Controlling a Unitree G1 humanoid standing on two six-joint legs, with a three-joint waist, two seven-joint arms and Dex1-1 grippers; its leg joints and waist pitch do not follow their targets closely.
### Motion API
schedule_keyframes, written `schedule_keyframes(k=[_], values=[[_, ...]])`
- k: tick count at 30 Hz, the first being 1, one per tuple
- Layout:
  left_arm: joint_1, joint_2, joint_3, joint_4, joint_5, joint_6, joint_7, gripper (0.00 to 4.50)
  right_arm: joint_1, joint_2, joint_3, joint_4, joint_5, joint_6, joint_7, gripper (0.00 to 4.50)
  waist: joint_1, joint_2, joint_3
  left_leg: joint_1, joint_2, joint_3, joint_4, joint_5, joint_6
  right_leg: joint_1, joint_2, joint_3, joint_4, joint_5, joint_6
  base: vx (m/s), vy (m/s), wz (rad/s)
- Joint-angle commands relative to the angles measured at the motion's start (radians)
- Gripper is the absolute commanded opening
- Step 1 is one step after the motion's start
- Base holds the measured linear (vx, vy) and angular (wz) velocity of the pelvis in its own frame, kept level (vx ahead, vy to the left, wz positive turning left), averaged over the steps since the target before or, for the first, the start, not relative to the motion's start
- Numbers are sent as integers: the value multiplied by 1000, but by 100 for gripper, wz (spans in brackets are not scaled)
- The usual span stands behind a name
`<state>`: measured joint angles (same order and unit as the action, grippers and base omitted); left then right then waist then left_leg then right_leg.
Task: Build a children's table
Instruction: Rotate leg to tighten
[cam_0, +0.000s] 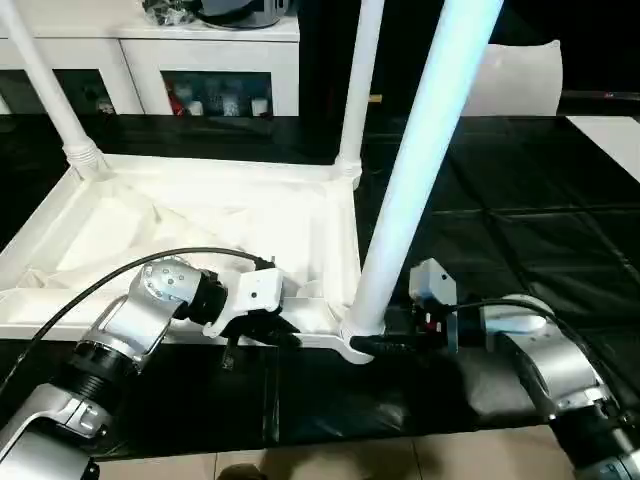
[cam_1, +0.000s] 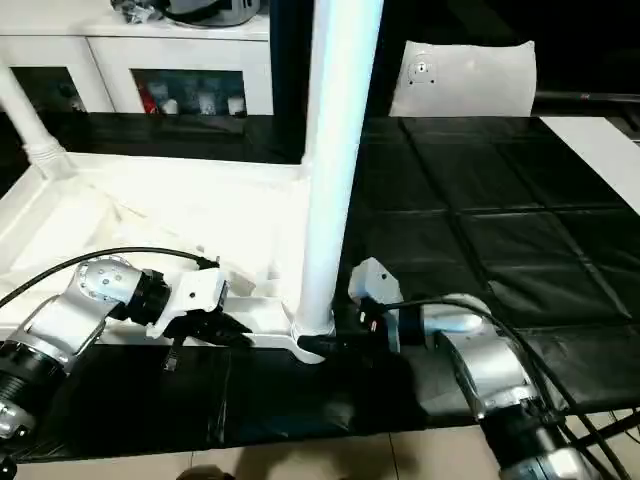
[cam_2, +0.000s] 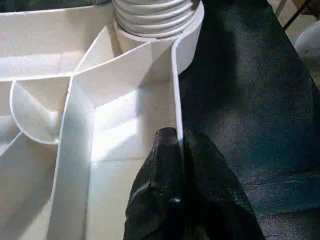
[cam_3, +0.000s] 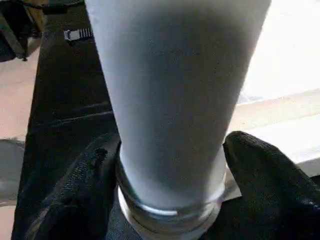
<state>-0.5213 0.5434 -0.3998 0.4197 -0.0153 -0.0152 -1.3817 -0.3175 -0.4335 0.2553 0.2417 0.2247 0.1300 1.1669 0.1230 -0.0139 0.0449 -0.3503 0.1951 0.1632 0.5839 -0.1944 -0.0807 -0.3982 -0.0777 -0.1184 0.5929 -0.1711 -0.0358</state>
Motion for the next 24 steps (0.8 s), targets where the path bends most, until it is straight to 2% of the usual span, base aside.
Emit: schedule_keyframes(k=[1, 3, 4, 5, 9, 12, 13, 15, 16, 18, 19, 20, 21, 22, 24], values=[[-29, -6, -22, -14, 5, -36, -41, 0, -17, 5, 1, 5, 13, 18, 11, 320, -6, 0, -60, 2, 43, -4, -67, -168, 42, 57, -80, 66, -68, -270, -140, 0, 0, 0], [-26, -4, -21, -13, 4, -33, -39, 0, -14, 9, 2, 3, 22, 31, 14, 291, -6, 1, -59, 2, 44, -5, -68, -173, 41, 58, -80, 66, -69, -276, -140, 0, 0, 0], [-24, -2, -19, -14, 4, -31, -37, 0, -11, 11, 4, -1, 27, 40, 16, 291, -6, -1, -59, 2, 44, -5, -68, -175, 41, 58, -80, 66, -69, -282, -139, 0, 0, 0], [-22, -1, -18, -15, 4, -30, -34, 0, -8, 13, 5, -4, 29, 46, 18, 282, -7, 0, -59, 3, 45, -5, -69, -183, 38, 56, -81, 66, -71, -295, -137, 0, 0, 0], [4, -18, 24, -47, -21, 34, 28, 0, 32, 43, 1, -31, 50, 107, -20, 274, -8, 1, -58, 4, 45, -5, -70, -194, 30, 56, -80, 67, -70, -299, -140, 0, 0, 0], [15, -35, 52, -65, -14, 85, 111, 0, 52, 79, -1, -37, 35, 127, -94, 274, -10, 6, -58, 4, 46, -6, -71, -197, 20, 55, -81, 68, -71, -301, -140, 0, 0, 0], [29, -59, 80, -84, -9, 151, 196, 0, 60, 128, -6, -32, 4, 140, -199, 274, -16, 6, -53, 5, 45, -7, -75, -229, 6, 53, -81, 65, -76, -350, -131, 0, 0, 0], [48, -104, 117, -119, -20, 228, 294, 0, 60, 198, -24, -17, -13, 182, -328, 273, -22, 6, -47, 8, 43, -9, -77, -261, -8, 50, -82, 61, -86, -427, -114, 0, 0, 0], [68, -148, 135, -161, -3, 300, 389, 0, 45, 277, -47, 17, -25, 210, -453, 273, -32, 4, -47, 9, 39, -13, -76, -281, -21, 50, -86, 57, -96, -510, -86, 0, 0, 0], [78, -184, 145, -185, 12, 348, 456, 0, 25, 338, -67, 46, -28, 232, -541, 272, -46, 4, -45, 3, 40, -18, -81, -292, -28, 54, -86, 54, -97, -531, -70, 0, 0, 0], [82, -235, 162, -204, 21, 400, 534, 0, -4, 406, -90, 81, -29, 258, -634, 272, -58, 6, -44, 7, 39, -19, -80, -321, -30, 50, -84, 51, -103, -553, -57, 0, 0, 0], [81, -251, 170, -207, 25, 413, 562, 0, -12, 425, -97, 91, -31, 265, -658, 272, -73, 5, -43, 13, 35, -20, -77, -346, -29, 44, -83, 48, -110, -572, -59, 0, 0, 0], [80, -261, 173, -209, 23, 420, 573, 0, -19, 433, -99, 99, -34, 266, -669, 272, -75, 5, -44, 17, 34, -20, -74, -351, -28, 44, -84, 47, -114, -582, -55, 0, 0, 0], [67, -313, 187, -210, 31, 459, 645, 0, -60, 479, -112, 153, -51, 267, -749, 272, -82, -1, -45, 14, 30, -17, -75, -331, -10, 45, -82, 50, -115, -559, -56, 0, 0, 0], [57, -336, 190, -204, 39, 466, 678, 0, -80, 500, -120, 182, -58, 271, -792, 272, -84, 2, -44, 16, 29, -16, -74, -329, -4, 43, -80, 49, -116, -556, -54, 0, 0, 0]])
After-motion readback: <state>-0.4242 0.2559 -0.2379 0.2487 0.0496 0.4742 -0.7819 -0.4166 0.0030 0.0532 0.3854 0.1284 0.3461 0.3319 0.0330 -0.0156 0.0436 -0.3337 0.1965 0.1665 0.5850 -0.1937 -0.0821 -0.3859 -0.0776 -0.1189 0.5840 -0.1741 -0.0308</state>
